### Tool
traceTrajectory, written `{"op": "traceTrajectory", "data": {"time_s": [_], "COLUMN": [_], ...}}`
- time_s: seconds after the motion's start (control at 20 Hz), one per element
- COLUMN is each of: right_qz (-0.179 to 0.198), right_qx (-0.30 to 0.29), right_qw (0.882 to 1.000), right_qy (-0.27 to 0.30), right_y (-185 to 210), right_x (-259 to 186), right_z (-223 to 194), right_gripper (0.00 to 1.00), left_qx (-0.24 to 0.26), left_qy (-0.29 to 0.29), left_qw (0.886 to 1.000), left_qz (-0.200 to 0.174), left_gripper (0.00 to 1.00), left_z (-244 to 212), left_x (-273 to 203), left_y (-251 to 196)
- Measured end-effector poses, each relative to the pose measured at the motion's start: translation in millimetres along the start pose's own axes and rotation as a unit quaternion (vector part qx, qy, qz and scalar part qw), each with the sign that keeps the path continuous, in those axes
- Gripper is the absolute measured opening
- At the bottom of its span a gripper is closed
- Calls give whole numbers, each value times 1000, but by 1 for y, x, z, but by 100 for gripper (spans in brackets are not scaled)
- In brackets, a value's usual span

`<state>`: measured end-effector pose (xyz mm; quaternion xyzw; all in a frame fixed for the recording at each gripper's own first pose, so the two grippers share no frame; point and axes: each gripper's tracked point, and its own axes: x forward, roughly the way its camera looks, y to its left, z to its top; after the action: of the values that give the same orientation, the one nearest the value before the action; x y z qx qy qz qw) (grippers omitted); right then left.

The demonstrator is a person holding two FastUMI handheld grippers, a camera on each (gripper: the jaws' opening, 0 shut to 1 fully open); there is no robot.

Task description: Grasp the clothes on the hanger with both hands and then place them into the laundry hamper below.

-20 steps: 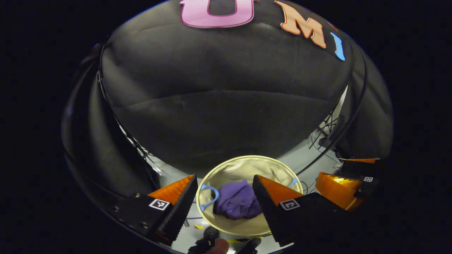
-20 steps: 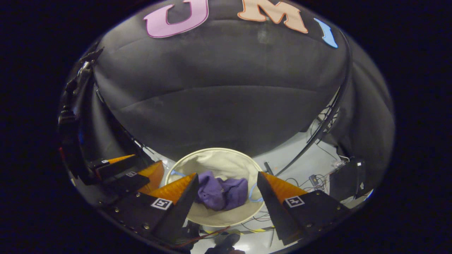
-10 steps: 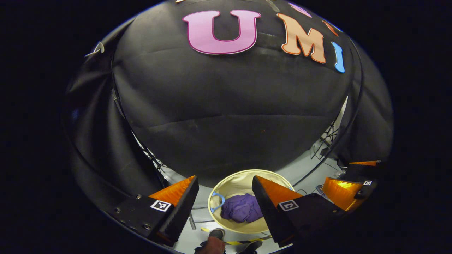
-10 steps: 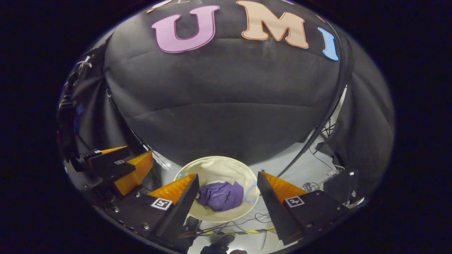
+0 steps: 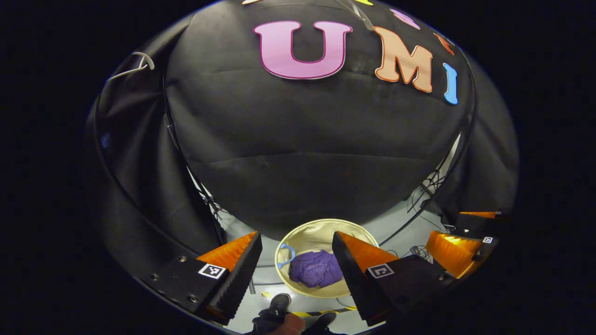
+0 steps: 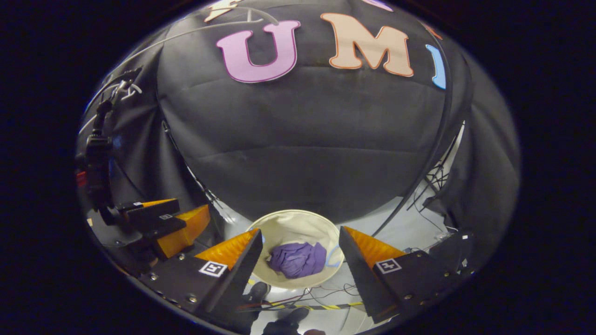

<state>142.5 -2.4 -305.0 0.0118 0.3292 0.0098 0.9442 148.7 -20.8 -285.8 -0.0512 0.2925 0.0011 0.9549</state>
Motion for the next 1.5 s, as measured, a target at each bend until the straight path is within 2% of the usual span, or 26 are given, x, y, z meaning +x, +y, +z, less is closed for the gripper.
{"op": "traceTrajectory", "data": {"time_s": [0.15, 0.2, 0.25, 0.4, 0.45, 0.65, 0.7, 0.75, 0.8, 0.95, 1.35, 1.5], "right_qz": [-2, 0, 2, 10, 13, 19, 19, 18, 17, 22, -27, -19], "right_qx": [-9, -11, -14, -26, -29, -30, -27, -23, -17, 0, 18, 36], "right_qw": [1000, 1000, 999, 999, 998, 997, 997, 996, 996, 993, 982, 979], "right_qy": [-19, -24, -29, -44, -49, -70, -75, -79, -85, -114, -185, -198], "right_y": [-5, -3, -1, 0, 2, 12, 14, 17, 20, 33, 40, 50], "right_x": [-20, -26, -31, -44, -49, -68, -73, -77, -83, -102, -168, -195], "right_z": [13, 17, 19, 33, 36, 53, 57, 61, 68, 89, 122, 122], "right_gripper": [100, 95, 99, 99, 95, 95, 100, 95, 100, 99, 99, 99], "left_qx": [-3, 0, 1, -4, -5, -7, -9, -12, -14, -12, 5, 4], "left_qy": [-18, -25, -31, -62, -68, -98, -97, -101, -109, -136, -160, -172], "left_qw": [1000, 1000, 999, 998, 997, 995, 995, 995, 994, 991, 986, 984], "left_qz": [8, 12, 16, 25, 21, 14, 10, 6, 2, -12, -45, -37], "left_gripper": [95, 95, 95, 95, 94, 94, 93, 93, 94, 94, 94, 94], "left_z": [17, 23, 30, 54, 62, 84, 85, 91, 99, 122, 142, 143], "left_x": [-17, -23, -28, -43, -49, -73, -81, -88, -92, -119, -178, -203], "left_y": [0, 0, 0, -2, -5, -9, -7, -6, -5, -3, 12, 28]}}
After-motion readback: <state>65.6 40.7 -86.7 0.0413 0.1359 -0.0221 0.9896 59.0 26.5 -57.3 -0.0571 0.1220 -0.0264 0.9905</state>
